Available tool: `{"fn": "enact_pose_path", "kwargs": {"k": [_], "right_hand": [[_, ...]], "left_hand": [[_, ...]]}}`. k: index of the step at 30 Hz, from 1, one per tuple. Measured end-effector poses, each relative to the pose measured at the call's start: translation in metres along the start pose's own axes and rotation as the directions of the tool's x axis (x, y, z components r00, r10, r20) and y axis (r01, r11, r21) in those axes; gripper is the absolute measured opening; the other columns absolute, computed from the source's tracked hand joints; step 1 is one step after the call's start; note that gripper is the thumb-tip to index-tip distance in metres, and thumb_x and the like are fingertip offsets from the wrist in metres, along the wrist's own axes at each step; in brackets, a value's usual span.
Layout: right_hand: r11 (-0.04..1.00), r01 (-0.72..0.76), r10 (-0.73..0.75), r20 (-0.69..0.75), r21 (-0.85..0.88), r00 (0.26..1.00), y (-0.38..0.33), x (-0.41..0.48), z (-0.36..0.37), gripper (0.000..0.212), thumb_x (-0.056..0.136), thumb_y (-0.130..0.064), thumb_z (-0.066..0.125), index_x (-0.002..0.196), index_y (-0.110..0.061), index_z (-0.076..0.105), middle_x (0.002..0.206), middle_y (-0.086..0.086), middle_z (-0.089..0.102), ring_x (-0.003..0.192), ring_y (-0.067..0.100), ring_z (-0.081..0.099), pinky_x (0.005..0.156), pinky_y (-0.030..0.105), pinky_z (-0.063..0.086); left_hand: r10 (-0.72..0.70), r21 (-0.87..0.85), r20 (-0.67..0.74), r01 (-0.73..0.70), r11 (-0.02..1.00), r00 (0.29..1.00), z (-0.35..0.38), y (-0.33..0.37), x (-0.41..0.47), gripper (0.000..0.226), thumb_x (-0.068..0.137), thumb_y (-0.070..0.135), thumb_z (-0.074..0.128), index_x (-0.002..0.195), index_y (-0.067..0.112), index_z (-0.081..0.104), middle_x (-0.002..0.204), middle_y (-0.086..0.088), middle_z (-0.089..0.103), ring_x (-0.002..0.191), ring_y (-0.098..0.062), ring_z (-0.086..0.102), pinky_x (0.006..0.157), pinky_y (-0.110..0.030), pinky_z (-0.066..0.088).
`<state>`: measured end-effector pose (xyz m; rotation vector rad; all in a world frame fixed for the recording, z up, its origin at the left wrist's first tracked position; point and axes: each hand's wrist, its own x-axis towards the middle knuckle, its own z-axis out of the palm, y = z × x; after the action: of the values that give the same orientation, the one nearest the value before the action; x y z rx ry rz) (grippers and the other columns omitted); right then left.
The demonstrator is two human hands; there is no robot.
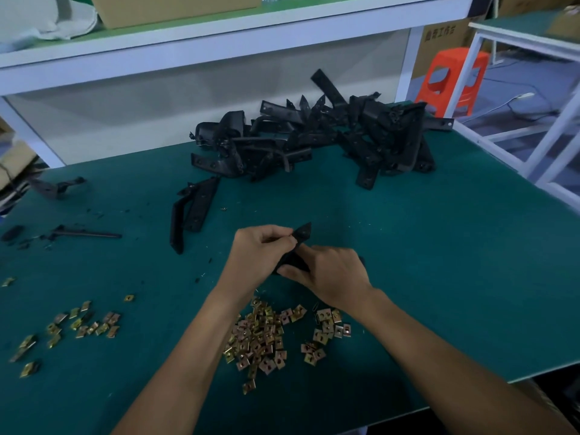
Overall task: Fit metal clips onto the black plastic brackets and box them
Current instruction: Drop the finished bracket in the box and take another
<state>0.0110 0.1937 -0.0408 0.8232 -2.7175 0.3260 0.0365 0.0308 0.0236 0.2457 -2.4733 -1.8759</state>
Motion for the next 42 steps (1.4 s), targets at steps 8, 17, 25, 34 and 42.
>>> {"fn": "enact_pose_path", "kwargs": {"k": [8, 17, 25, 34, 42], "right_hand": [[0.999, -0.036, 0.036, -0.008, 0.004, 0.999, -0.003, 0.003, 0.002, 0.071, 0.090, -0.076, 0.002, 0.129, -0.034, 0.044, 0.073, -0.002, 0.069, 0.063, 0.025, 0.067, 0.049, 0.031, 0.036], [0.912, -0.392, 0.383, 0.089, 0.121, 0.919, 0.005, -0.046, -0.056, 0.042, 0.096, -0.058, 0.053, 0.112, -0.019, 0.052, 0.102, 0.011, 0.072, 0.093, 0.035, 0.069, 0.063, 0.036, 0.032], [0.629, -0.760, 0.778, -0.143, 0.165, 0.612, 0.035, -0.253, -0.145, 0.039, 0.097, -0.061, 0.050, 0.108, -0.026, 0.062, 0.098, 0.004, 0.071, 0.090, 0.032, 0.067, 0.064, 0.039, 0.048], [-0.061, -0.977, 0.977, 0.186, -0.205, -0.100, 0.141, -0.409, -0.164, 0.048, 0.103, -0.046, 0.050, 0.126, -0.005, 0.058, 0.122, 0.016, 0.064, 0.115, 0.038, 0.056, 0.098, 0.044, 0.048], [0.529, -0.783, 0.845, -0.117, 0.327, 0.523, 0.073, -0.272, -0.143, 0.024, 0.097, -0.039, 0.059, 0.113, -0.026, 0.071, 0.103, -0.009, 0.073, 0.092, 0.015, 0.068, 0.079, 0.037, 0.053]], "left_hand": [[0.247, 0.458, -0.145, -0.156, 0.875, 0.958, 0.015, -0.012, -0.014, 0.040, 0.086, 0.026, 0.077, 0.125, 0.024, 0.070, 0.117, 0.011, 0.067, 0.110, -0.007, 0.060, 0.089, -0.016, 0.046], [0.461, 0.577, 0.082, -0.419, 0.701, 0.883, 0.053, 0.020, -0.039, 0.036, 0.088, 0.027, 0.075, 0.123, 0.018, 0.071, 0.115, -0.007, 0.069, 0.108, -0.028, 0.057, 0.092, -0.044, 0.047], [0.460, 0.303, 0.311, -0.546, 0.781, 0.832, 0.088, 0.016, -0.090, 0.035, 0.088, 0.070, 0.057, 0.119, 0.055, 0.061, 0.120, 0.048, 0.051, 0.109, 0.010, 0.057, 0.100, -0.028, 0.046], [0.266, 0.343, 0.277, -0.354, 0.870, 0.923, 0.033, -0.091, -0.019, 0.060, 0.077, 0.084, 0.057, 0.119, 0.043, 0.069, 0.121, 0.013, 0.069, 0.115, -0.019, 0.064, 0.100, -0.056, 0.048], [0.249, 0.427, -0.285, -0.110, 0.898, 0.926, -0.050, -0.080, -0.008, 0.042, 0.085, 0.065, 0.056, 0.119, 0.041, 0.064, 0.109, 0.023, 0.070, 0.100, -0.006, 0.066, 0.095, -0.038, 0.051]]}}
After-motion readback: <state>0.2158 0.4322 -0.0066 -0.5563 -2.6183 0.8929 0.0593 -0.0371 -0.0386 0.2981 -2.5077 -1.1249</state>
